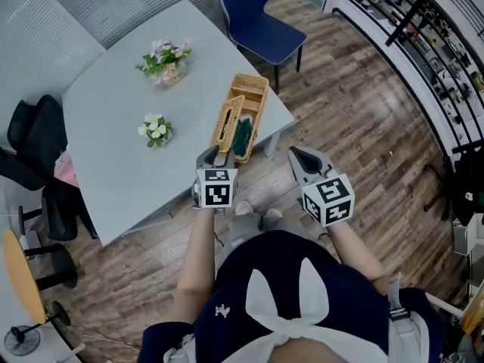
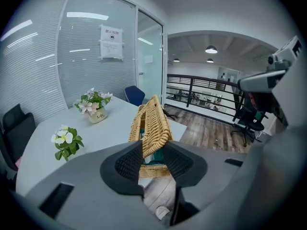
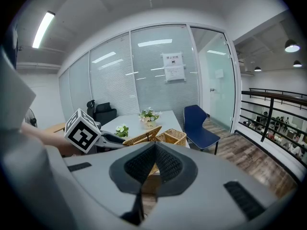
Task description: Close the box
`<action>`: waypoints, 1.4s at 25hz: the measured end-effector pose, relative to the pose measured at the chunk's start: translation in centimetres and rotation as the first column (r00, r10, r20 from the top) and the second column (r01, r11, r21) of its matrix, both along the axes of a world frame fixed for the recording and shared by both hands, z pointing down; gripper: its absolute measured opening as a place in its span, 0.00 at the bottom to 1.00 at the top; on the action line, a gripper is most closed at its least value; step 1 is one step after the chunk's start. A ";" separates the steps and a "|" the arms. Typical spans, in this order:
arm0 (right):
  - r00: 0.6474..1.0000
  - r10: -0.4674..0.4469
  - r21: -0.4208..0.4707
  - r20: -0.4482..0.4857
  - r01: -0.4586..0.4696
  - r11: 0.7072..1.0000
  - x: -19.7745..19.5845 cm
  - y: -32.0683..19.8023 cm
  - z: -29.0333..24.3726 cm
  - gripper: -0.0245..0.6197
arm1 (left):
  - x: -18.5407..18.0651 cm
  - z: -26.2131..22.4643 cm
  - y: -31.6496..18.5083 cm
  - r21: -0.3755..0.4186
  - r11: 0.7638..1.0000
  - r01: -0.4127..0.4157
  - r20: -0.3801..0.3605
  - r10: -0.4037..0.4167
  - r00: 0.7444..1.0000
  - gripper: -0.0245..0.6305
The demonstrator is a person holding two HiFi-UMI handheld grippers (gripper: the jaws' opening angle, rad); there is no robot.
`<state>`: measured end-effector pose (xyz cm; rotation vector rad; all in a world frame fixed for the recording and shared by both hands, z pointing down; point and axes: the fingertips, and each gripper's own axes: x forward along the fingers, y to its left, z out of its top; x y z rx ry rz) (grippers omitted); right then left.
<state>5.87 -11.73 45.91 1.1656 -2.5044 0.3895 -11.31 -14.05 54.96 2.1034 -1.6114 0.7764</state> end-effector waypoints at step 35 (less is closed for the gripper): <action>0.999 0.053 -0.020 -0.001 -0.053 0.998 1.8 -0.1 1.0 0.05 | 3.6 5.1 0.9 -0.126 0.966 -0.226 0.317 0.255 0.914 0.30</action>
